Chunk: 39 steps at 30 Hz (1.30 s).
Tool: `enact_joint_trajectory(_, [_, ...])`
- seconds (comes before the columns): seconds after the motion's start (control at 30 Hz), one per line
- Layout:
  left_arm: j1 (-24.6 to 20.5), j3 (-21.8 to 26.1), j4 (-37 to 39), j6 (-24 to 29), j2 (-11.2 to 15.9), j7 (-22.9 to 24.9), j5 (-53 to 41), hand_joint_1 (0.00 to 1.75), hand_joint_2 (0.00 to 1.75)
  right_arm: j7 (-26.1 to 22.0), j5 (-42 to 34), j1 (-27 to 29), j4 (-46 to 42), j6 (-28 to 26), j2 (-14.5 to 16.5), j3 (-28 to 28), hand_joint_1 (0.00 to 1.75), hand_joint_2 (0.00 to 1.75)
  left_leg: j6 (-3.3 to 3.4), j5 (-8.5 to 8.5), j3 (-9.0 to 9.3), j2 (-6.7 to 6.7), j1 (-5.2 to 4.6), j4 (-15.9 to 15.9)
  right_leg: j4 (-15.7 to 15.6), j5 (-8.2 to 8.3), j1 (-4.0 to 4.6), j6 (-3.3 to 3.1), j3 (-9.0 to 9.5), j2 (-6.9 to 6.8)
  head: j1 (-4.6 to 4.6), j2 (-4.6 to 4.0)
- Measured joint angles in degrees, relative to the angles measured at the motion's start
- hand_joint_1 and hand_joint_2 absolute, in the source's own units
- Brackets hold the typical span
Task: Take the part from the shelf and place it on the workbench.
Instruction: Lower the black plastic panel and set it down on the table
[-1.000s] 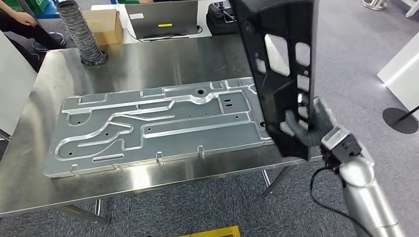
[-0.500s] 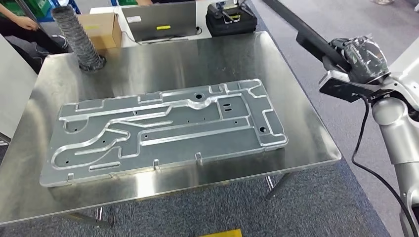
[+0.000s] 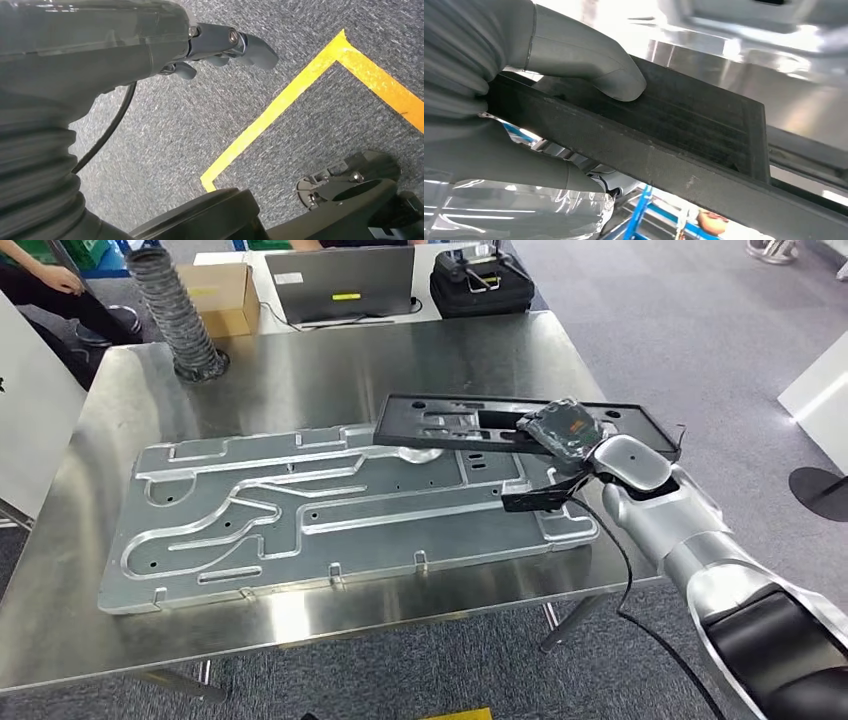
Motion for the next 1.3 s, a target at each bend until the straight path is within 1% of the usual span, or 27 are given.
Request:
enact_joint_trajectory(0.07, [0.02,-0.13,0.0,0.17,-0.02,0.03,-0.09,0.0,1.75,0.07,0.0,-0.28,1.3,0.05,2.35,1.02,1.68,1.75,0.23,-0.05,0.06,0.14,-0.1,0.01,7.82,-3.11,-0.02,0.22,-3.89,0.06,-0.01,0.0])
enact_joint_trajectory(0.1, [0.03,-0.21,0.0,0.26,-0.03,0.02,-0.11,0.0,1.75,0.09,-0.01,-0.29,1.86,0.08,3.56,1.49,1.68,1.75,0.28,-0.1,0.1,0.19,-0.17,0.03,11.05,-3.9,-0.02,0.24,-5.68,0.06,-0.01,0.0])
enact_joint_trajectory(0.13, [0.04,-0.29,0.0,0.33,-0.03,-0.01,-0.11,0.0,1.75,0.1,-0.03,-0.27,2.31,0.09,4.8,1.94,1.68,1.75,0.32,-0.18,0.18,0.22,-0.25,0.05,12.32,-3.6,0.0,0.15,-6.59,0.07,-0.02,0.0])
enact_joint_trajectory(0.17, [0.04,-0.37,0.0,0.4,-0.05,-0.03,-0.11,0.0,1.75,0.11,-0.1,-0.25,2.67,0.08,5.97,2.32,1.68,1.75,0.33,-0.28,0.33,0.21,-0.33,0.08,11.25,-2.21,0.03,-0.05,-6.34,0.07,-0.02,0.0])
enact_joint_trajectory(0.23, [0.06,-0.55,0.0,0.5,-0.16,-0.08,-0.13,0.0,1.75,-0.05,-0.47,-0.28,3.05,0.04,7.95,2.89,1.68,1.75,0.25,-0.61,0.77,0.14,-0.44,0.08,3.62,2.1,0.26,-0.84,-2.95,0.11,-0.01,0.0])
enact_joint_trajectory(0.27, [0.09,-0.67,0.0,0.56,-0.26,-0.1,-0.14,0.0,1.75,-0.17,-0.75,-0.32,3.15,0.02,8.69,3.08,1.68,1.75,0.13,-0.75,0.85,0.07,-0.55,0.12,-0.08,3.55,0.49,-1.28,-1.2,0.14,-0.01,0.0])
enact_joint_trajectory(0.3, [0.12,-0.79,0.0,0.61,-0.34,-0.14,-0.16,0.0,1.75,-0.34,-1.02,-0.37,3.22,-0.01,9.31,3.24,1.68,1.75,-0.05,-0.84,0.8,-0.02,-0.57,0.16,-2.75,4.21,0.73,-1.65,0.0,0.15,-0.01,0.0])
enact_joint_trajectory(0.33, [0.16,-0.9,0.0,0.64,-0.42,-0.17,-0.17,0.0,1.75,-0.47,-1.2,-0.42,3.32,-0.03,9.82,3.4,1.68,1.75,-0.27,-0.89,0.66,-0.1,-0.53,0.15,-3.99,4.15,0.97,-1.93,0.52,0.16,0.0,0.0])
enact_joint_trajectory(0.37, [0.16,-0.97,0.0,0.68,-0.45,-0.2,-0.18,0.0,1.75,-0.57,-1.31,-0.47,3.44,-0.06,10.24,3.55,1.26,1.31,-0.56,-0.89,0.56,-0.15,-0.53,0.1,-4.31,3.96,1.11,-2.07,0.62,0.17,-0.01,0.0])
enact_joint_trajectory(0.47, [0.14,-1.17,-0.02,0.79,-0.43,-0.12,-0.53,0.0,1.75,-0.87,-1.6,-0.56,3.66,-0.1,11.39,3.87,0.0,0.0,-1.5,-2.1,0.37,-0.07,-0.63,1.2,-5.59,4.01,0.45,-2.54,1.55,0.2,-0.02,0.0])
enact_joint_trajectory(0.5, [0.06,-1.27,-0.02,0.92,-0.4,-0.01,-0.76,0.0,1.75,-0.94,-1.75,-0.64,3.7,-0.09,11.71,3.91,0.0,0.0,-1.8,-3.37,-0.45,-0.03,-0.62,3.34,-5.99,4.06,0.18,-2.7,1.94,0.18,-0.02,0.0])
enact_joint_trajectory(0.57, [-0.28,-1.49,-0.02,1.31,-0.4,0.18,-1.16,0.0,0.87,-0.93,-1.95,-0.67,3.83,0.01,12.25,4.01,0.0,0.0,-2.33,-6.69,-3.72,0.04,-0.3,10.56,-6.1,3.97,0.12,-2.95,2.23,0.15,-0.02,0.0])
enact_joint_trajectory(0.6, [-0.44,-1.62,-0.02,1.45,-0.4,0.21,-1.27,0.0,0.44,-0.86,-1.99,-0.54,3.94,0.07,12.5,4.1,0.0,0.0,-2.59,-7.75,-5.42,0.06,-0.12,13.93,-6.06,3.91,0.11,-2.96,2.27,0.18,-0.02,0.0])
enact_joint_trajectory(0.63, [-0.51,-1.74,-0.02,1.54,-0.4,0.18,-1.33,0.0,0.0,-0.78,-2.03,-0.36,4.04,0.12,12.72,4.22,0.0,0.0,-2.82,-7.85,-6.46,0.08,0.06,15.79,-5.98,3.83,0.08,-2.92,2.3,0.23,-0.02,0.0])
enact_joint_trajectory(0.67, [-0.47,-1.87,-0.02,1.51,-0.39,0.16,-1.37,0.0,0.0,-0.69,-2.09,-0.19,4.12,0.15,12.85,4.33,0.0,0.0,-3.03,-6.75,-6.5,0.09,0.25,15.41,-5.82,3.72,0.01,-2.78,2.32,0.3,-0.02,0.0])
enact_joint_trajectory(0.73, [-0.14,-2.13,-0.02,1.23,-0.29,0.22,-1.43,0.0,0.0,-0.64,-2.28,-0.07,4.18,0.13,12.94,4.45,0.0,0.0,-3.39,-2.38,-3.97,0.11,0.71,8.89,-5.23,3.3,-0.15,-2.29,2.33,0.45,-0.02,0.0])
enact_joint_trajectory(0.77, [0.06,-2.29,-0.01,1.01,-0.24,0.31,-1.46,0.0,0.0,-0.64,-2.38,-0.07,4.2,0.11,12.94,4.46,0.0,0.0,-3.47,-0.81,-2.48,0.09,0.76,5.31,-4.81,3.07,-0.09,-1.95,2.18,0.52,-0.02,0.0])
enact_joint_trajectory(0.8, [0.23,-2.45,0.01,0.83,-0.19,0.39,-1.49,0.0,0.0,-0.65,-2.48,-0.08,4.22,0.11,12.95,4.47,0.0,0.0,-3.27,-0.04,-1.47,0.05,0.83,2.81,-4.44,2.94,-0.02,-1.63,1.92,0.59,-0.02,0.0])
enact_joint_trajectory(0.9, [0.53,-2.72,0.02,0.63,-0.19,0.52,-1.51,0.0,0.0,-0.66,-2.7,0.03,4.27,0.11,12.96,4.5,0.0,0.0,-2.04,-0.22,-1.17,-0.1,0.64,1.41,-4.11,3.12,0.12,-0.7,1.3,0.65,0.0,0.0])
enact_joint_trajectory(0.97, [0.6,-2.76,0.02,0.58,-0.19,0.52,-1.49,0.0,0.0,-0.66,-2.94,0.06,4.28,0.11,12.95,4.49,0.0,0.0,-1.31,0.03,-1.2,-0.09,0.64,1.28,-3.15,2.37,-0.04,-0.15,0.9,0.58,0.0,0.0])
enact_joint_trajectory(1.03, [0.51,-2.77,0.02,0.55,-0.18,0.52,-1.39,0.0,0.0,-0.65,-3.3,0.05,4.28,0.13,12.93,4.47,0.0,0.0,-0.73,0.18,-1.16,0.01,0.71,1.14,1.93,-0.52,-0.09,0.2,-1.33,0.51,0.01,0.0])
enact_joint_trajectory(1.1, [0.42,-2.77,0.02,0.45,-0.17,0.49,-1.14,0.0,0.0,-0.66,-3.82,0.21,4.29,0.23,12.82,4.45,0.0,0.0,-0.41,0.19,-1.2,0.07,0.53,1.14,9.86,-3.8,-0.05,0.32,-5.01,0.49,0.01,0.0])
enact_joint_trajectory(1.13, [0.4,-2.76,0.02,0.37,-0.16,0.46,-0.97,0.0,0.0,-0.66,-4.08,0.3,4.29,0.33,12.66,4.43,0.0,0.0,-0.32,0.2,-1.21,0.06,0.41,1.14,12.53,-4.49,-0.03,0.28,-6.32,0.49,0.01,0.0])
enact_joint_trajectory(1.17, [0.41,-2.76,0.02,0.26,-0.15,0.43,-0.76,0.0,0.0,-0.62,-4.33,0.33,4.27,0.52,12.3,4.35,0.0,0.0,-0.26,0.21,-1.19,0.0,0.27,1.14,12.95,-4.03,0.02,0.09,-6.55,0.49,0.01,0.0])
enact_joint_trajectory(1.2, [0.43,-2.75,0.02,0.13,-0.14,0.39,-0.54,0.0,0.0,-0.5,-4.57,0.26,4.19,0.82,11.81,4.2,0.0,0.0,-0.22,0.21,-1.14,-0.06,0.12,1.14,11.12,-2.66,0.13,-0.24,-5.7,0.49,0.01,0.0])
enact_joint_trajectory(1.27, [0.52,-2.73,0.02,-0.11,-0.16,0.26,-0.09,0.0,0.0,0.24,-5.19,-0.27,3.55,1.73,10.39,3.59,0.0,0.0,-0.19,0.18,-1.03,-0.2,-0.22,1.14,2.93,1.1,0.6,-1.41,-1.68,0.44,0.01,0.0])
enact_joint_trajectory(1.3, [0.59,-2.72,0.02,-0.19,-0.17,0.19,0.15,0.0,0.0,0.72,-5.55,-0.65,2.97,2.27,9.6,3.18,0.0,0.0,-0.22,0.15,-1.07,-0.22,-0.4,1.17,-0.61,2.26,0.87,-1.86,-0.03,0.34,0.0,0.0])
